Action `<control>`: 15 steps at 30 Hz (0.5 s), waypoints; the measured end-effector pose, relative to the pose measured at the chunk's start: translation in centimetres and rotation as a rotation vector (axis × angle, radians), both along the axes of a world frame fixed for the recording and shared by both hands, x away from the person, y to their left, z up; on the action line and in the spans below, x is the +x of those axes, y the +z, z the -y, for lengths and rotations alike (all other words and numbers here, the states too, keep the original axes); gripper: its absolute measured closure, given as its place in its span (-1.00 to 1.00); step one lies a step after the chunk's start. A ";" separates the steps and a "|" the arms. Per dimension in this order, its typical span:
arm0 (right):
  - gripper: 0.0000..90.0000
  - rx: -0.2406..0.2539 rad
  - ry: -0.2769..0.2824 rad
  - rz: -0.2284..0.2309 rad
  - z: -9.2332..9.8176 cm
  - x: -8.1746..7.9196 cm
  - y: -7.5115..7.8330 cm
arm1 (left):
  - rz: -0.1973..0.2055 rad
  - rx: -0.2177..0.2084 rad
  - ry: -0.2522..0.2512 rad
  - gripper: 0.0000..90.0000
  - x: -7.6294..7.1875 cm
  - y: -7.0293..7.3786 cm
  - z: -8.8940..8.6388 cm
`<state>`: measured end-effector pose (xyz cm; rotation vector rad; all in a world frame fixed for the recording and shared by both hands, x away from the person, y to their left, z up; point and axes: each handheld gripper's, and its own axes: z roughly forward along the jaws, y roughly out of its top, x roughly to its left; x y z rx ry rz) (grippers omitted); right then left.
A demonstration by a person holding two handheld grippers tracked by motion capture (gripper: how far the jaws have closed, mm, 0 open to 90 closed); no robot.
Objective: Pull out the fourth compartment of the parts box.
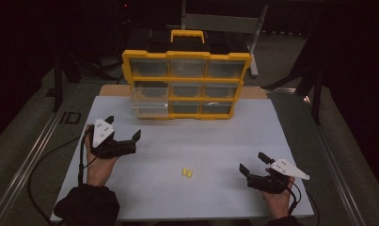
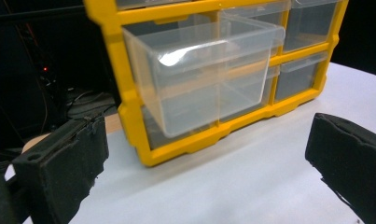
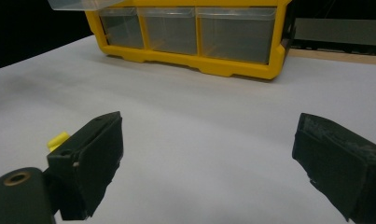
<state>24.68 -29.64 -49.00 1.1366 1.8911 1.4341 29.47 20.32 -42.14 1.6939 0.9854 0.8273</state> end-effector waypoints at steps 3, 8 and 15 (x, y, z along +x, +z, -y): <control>-0.81 0.000 0.002 -0.002 -0.1 0.1 0.0 | 0.003 0.014 0.014 -0.99 -1.2 -1.1 -0.7; -0.81 -0.002 0.011 -0.011 -0.3 0.3 -0.1 | 0.002 -0.028 0.035 -0.99 -3.5 -3.3 -1.8; -0.81 0.005 0.010 -0.017 -0.1 0.5 -0.1 | 0.012 -0.029 0.071 -0.99 -5.4 -5.7 -2.7</control>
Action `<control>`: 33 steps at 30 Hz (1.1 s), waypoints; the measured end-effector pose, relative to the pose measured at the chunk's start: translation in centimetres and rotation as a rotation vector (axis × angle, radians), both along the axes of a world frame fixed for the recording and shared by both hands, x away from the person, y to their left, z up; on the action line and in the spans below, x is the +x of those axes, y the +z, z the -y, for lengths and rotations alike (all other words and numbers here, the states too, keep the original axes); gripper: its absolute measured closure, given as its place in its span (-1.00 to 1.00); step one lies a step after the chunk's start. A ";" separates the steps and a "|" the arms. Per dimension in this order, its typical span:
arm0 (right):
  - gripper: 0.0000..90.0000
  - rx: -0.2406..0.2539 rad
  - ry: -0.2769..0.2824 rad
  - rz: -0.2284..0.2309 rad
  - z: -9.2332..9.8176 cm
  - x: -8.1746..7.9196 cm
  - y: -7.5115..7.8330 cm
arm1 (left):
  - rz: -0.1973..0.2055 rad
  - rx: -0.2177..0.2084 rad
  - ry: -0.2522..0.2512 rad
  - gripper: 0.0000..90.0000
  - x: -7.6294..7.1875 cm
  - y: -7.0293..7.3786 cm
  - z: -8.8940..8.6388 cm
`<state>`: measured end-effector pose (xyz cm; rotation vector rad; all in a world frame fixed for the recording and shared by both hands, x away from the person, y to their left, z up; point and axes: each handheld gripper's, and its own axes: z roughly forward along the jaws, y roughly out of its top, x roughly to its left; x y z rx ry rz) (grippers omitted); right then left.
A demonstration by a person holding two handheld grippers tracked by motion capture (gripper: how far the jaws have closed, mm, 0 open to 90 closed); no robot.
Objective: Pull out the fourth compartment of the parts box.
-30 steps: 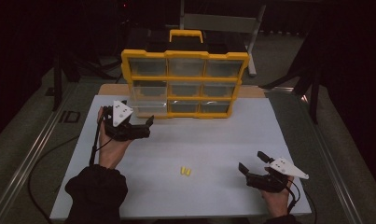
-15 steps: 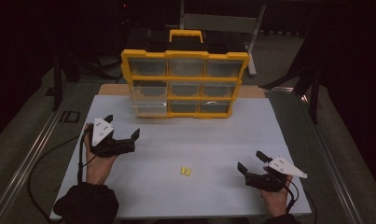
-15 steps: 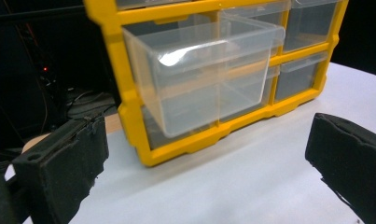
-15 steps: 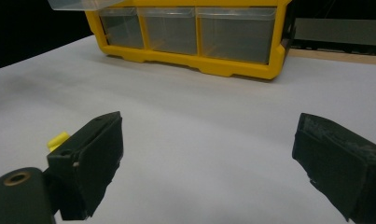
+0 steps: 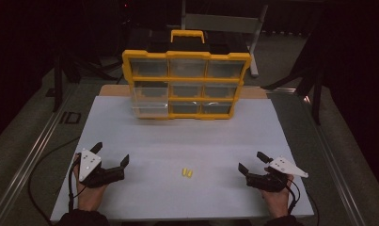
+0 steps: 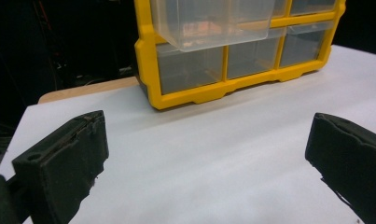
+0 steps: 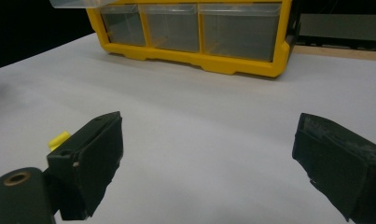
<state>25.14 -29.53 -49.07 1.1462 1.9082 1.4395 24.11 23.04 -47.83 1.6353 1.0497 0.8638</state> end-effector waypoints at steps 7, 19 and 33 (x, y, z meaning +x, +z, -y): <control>-0.82 -0.003 0.018 -0.026 -0.2 0.3 0.3 | 0.023 -0.013 0.070 -0.99 -0.3 -0.3 -0.9; -0.82 -0.046 0.108 -0.048 -1.0 1.8 3.2 | -0.002 -0.004 0.066 -0.99 0.6 -1.3 -0.2; -0.82 -0.148 0.197 -0.108 -4.2 3.6 5.1 | 0.000 -0.029 0.089 -0.99 0.6 -1.3 -0.5</control>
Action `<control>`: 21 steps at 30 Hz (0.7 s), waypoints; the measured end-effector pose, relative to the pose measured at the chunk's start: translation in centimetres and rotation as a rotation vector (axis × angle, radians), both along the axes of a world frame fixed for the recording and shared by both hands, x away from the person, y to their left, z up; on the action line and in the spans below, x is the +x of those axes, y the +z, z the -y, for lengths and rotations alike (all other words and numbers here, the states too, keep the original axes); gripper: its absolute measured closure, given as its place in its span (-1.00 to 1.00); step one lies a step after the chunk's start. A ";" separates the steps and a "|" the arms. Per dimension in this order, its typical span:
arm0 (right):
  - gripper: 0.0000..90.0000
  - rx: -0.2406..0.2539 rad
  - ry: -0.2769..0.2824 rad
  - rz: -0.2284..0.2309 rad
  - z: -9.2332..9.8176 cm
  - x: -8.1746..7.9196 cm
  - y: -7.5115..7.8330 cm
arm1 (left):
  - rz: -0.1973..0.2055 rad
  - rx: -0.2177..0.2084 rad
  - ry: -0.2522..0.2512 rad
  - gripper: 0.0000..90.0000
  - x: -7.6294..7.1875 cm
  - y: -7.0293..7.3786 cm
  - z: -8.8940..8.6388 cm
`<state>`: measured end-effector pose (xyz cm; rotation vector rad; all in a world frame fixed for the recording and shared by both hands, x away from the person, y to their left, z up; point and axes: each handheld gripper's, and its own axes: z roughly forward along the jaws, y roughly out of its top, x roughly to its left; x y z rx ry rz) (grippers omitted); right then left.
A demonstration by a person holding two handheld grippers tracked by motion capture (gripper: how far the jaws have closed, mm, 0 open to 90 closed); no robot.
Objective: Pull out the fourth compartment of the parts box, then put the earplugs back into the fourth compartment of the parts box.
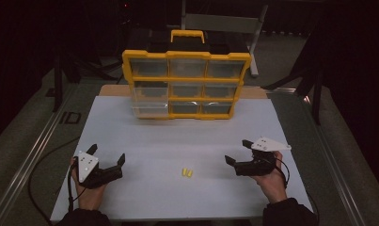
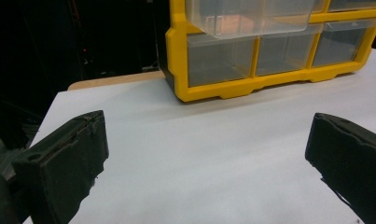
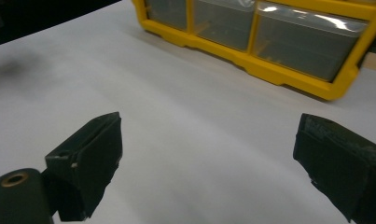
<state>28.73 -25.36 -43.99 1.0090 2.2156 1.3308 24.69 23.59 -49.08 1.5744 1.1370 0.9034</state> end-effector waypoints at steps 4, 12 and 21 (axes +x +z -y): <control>-0.82 -0.016 0.022 -0.017 -0.8 0.4 0.4 | -0.001 -0.010 0.003 -0.99 0.0 0.0 -0.2; -0.82 -0.048 0.052 -0.049 -2.5 1.1 0.7 | -0.005 -0.019 0.007 -0.99 0.0 0.0 -0.3; -0.82 -0.096 0.096 -0.072 -4.6 1.7 0.7 | -0.006 -0.022 0.006 -0.99 0.1 0.0 -0.3</control>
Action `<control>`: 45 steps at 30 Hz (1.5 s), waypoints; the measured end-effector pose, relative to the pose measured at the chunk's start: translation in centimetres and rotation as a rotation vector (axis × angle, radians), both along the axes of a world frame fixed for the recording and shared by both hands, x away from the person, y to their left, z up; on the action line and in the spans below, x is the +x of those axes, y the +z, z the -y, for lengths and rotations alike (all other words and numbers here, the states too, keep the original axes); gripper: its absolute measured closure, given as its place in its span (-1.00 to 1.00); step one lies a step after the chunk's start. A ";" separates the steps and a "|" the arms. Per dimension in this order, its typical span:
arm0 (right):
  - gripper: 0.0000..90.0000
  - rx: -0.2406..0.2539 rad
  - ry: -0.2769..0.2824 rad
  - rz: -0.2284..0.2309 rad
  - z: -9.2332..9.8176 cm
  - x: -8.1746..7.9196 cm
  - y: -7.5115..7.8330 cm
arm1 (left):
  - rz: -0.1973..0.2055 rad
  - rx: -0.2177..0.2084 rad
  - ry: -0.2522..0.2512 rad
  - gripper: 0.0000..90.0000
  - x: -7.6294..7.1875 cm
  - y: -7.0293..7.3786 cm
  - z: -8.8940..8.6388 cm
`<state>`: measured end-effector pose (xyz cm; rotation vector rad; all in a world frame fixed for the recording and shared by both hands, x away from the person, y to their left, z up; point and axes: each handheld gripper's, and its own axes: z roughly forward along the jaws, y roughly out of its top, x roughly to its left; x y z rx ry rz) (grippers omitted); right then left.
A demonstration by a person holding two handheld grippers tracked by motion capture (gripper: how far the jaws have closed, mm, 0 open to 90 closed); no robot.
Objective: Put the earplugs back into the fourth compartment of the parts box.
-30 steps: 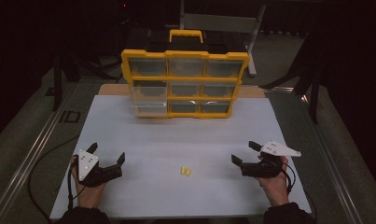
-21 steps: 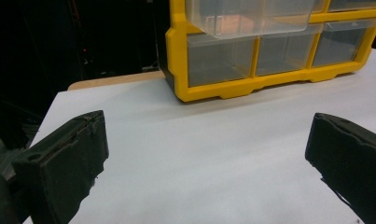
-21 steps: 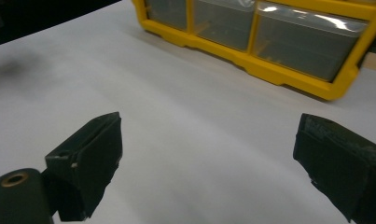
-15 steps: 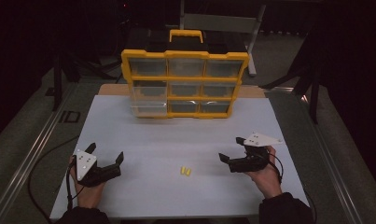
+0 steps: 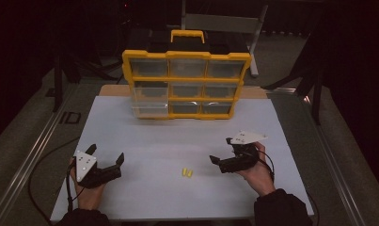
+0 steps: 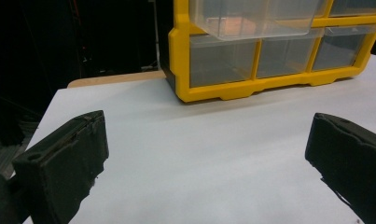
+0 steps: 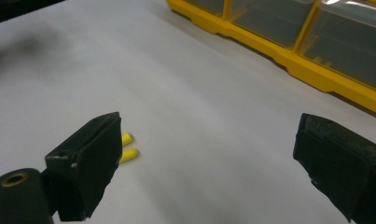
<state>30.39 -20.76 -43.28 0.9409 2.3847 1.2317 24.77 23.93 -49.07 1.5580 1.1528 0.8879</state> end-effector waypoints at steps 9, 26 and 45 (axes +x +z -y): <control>-0.82 -0.039 0.040 -0.069 -2.0 1.1 -1.0 | -0.003 -0.001 0.003 -0.99 0.0 0.0 -0.1; -0.56 -0.195 0.136 -0.188 -6.3 1.8 -3.9 | -0.005 -0.003 0.001 -0.99 0.0 0.0 -0.1; 0.07 -0.270 0.203 -0.243 -8.9 1.6 -6.1 | -0.002 -0.001 -0.002 -0.99 0.0 0.0 -0.1</control>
